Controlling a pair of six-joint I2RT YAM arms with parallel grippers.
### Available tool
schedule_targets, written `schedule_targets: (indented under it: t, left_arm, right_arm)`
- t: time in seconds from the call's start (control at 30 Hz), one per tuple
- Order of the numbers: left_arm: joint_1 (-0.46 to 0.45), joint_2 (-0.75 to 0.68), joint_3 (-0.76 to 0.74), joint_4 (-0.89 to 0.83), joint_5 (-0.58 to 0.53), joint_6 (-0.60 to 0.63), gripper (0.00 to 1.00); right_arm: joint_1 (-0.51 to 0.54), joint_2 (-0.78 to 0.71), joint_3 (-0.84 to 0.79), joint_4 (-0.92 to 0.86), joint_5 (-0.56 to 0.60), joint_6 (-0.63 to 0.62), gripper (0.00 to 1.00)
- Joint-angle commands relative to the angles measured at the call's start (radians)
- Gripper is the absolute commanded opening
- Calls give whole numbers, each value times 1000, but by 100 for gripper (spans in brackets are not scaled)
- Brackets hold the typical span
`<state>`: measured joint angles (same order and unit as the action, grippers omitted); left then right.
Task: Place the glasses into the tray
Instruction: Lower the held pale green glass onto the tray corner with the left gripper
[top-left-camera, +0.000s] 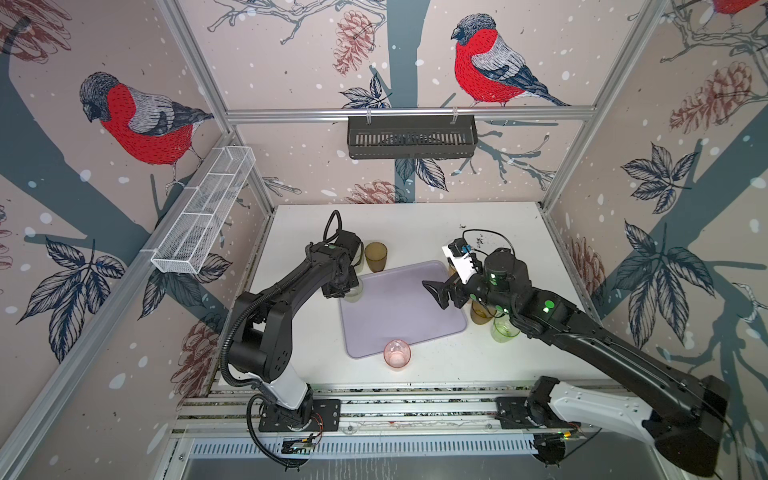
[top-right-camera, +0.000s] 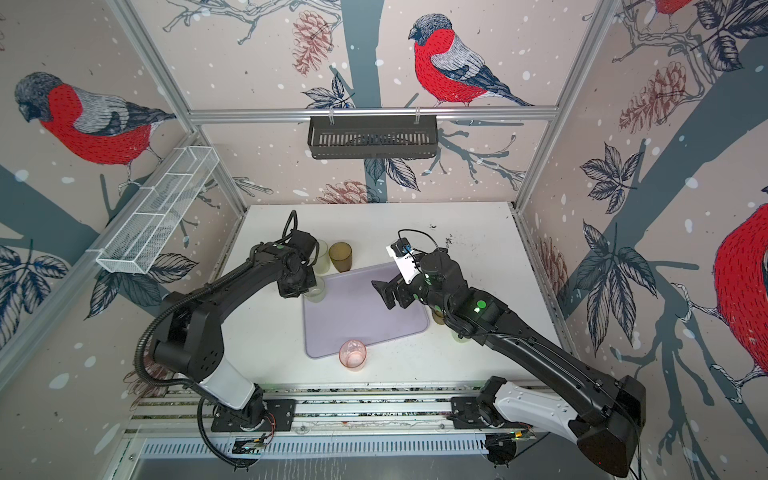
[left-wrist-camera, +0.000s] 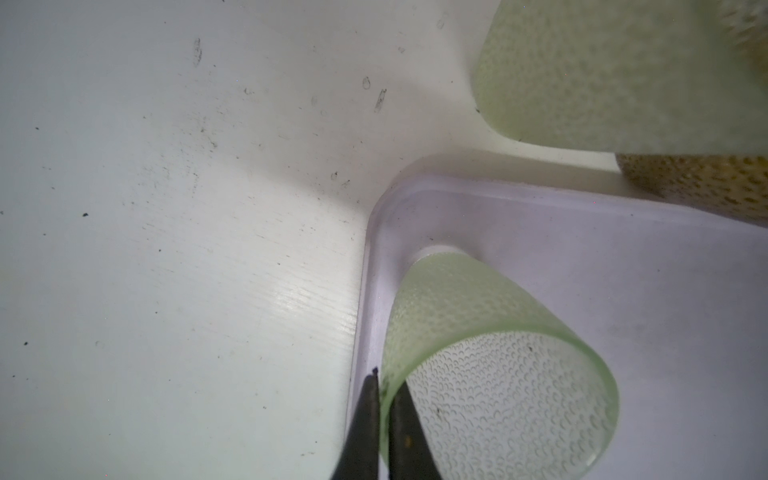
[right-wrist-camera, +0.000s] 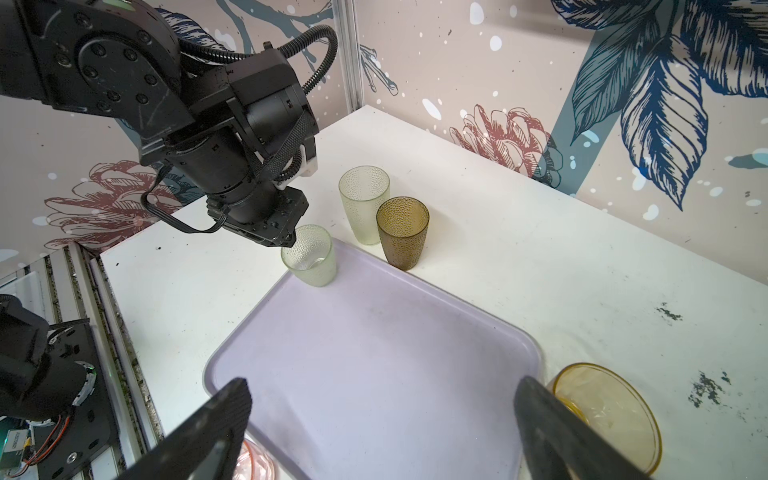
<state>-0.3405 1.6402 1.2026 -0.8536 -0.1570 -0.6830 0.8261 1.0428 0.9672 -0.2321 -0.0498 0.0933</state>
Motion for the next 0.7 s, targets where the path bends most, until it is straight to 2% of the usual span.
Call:
schedule_targets:
  t: [0.0, 0.53, 0.67]
  left_arm:
    - [3, -3, -6, -22, -11, -2, 9]
    - [3, 3, -2, -19, -14, -2, 14]
    - [3, 1, 0, -22, -15, -1, 18]
  right_arm:
    - [0, -3, 2, 19, 5, -12, 100]
    - [0, 2, 13, 21, 1, -15, 99]
    - [0, 4, 18, 19, 1, -17, 99]
